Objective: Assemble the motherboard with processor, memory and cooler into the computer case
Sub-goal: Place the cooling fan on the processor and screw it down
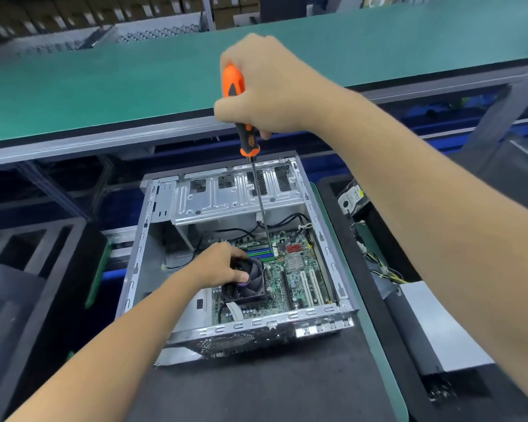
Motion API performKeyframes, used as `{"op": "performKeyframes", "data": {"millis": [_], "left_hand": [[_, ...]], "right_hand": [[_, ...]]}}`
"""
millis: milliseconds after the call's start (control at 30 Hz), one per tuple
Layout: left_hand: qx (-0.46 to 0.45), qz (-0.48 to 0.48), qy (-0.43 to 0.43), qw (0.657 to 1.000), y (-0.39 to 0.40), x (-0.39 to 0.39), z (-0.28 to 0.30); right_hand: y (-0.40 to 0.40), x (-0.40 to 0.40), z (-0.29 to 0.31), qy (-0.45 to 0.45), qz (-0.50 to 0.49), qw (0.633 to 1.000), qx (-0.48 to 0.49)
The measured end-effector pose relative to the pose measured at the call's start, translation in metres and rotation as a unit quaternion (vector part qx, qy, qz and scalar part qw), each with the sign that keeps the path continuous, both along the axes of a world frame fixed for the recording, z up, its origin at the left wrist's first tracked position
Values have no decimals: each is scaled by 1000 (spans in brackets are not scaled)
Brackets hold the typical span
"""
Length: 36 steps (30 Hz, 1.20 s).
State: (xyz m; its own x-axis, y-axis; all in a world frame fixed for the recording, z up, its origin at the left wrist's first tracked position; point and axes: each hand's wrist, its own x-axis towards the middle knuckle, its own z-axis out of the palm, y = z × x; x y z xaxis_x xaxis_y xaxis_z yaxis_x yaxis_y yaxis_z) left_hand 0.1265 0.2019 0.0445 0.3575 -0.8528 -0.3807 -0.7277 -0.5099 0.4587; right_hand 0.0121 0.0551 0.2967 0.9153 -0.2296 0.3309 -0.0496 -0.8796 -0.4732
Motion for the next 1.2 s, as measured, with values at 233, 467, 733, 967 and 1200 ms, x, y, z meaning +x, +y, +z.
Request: {"op": "performKeyframes", "data": {"millis": [233, 467, 733, 967, 1200], "left_hand": [[95, -82, 20, 992, -10, -28, -2], [86, -102, -12, 991, -9, -32, 0], [38, -128, -98, 986, -9, -31, -15], [65, -175, -160, 969, -15, -34, -23], [70, -152, -129, 977, -19, -32, -21]], "right_hand": [[-1, -9, -13, 3, -22, 1000, 13], [-2, -10, -23, 24, -25, 999, 27], [-5, 0, -27, 18, -8, 999, 29], [-11, 4, -33, 14, -6, 999, 31], [-18, 2, -39, 31, -14, 998, 51]]}}
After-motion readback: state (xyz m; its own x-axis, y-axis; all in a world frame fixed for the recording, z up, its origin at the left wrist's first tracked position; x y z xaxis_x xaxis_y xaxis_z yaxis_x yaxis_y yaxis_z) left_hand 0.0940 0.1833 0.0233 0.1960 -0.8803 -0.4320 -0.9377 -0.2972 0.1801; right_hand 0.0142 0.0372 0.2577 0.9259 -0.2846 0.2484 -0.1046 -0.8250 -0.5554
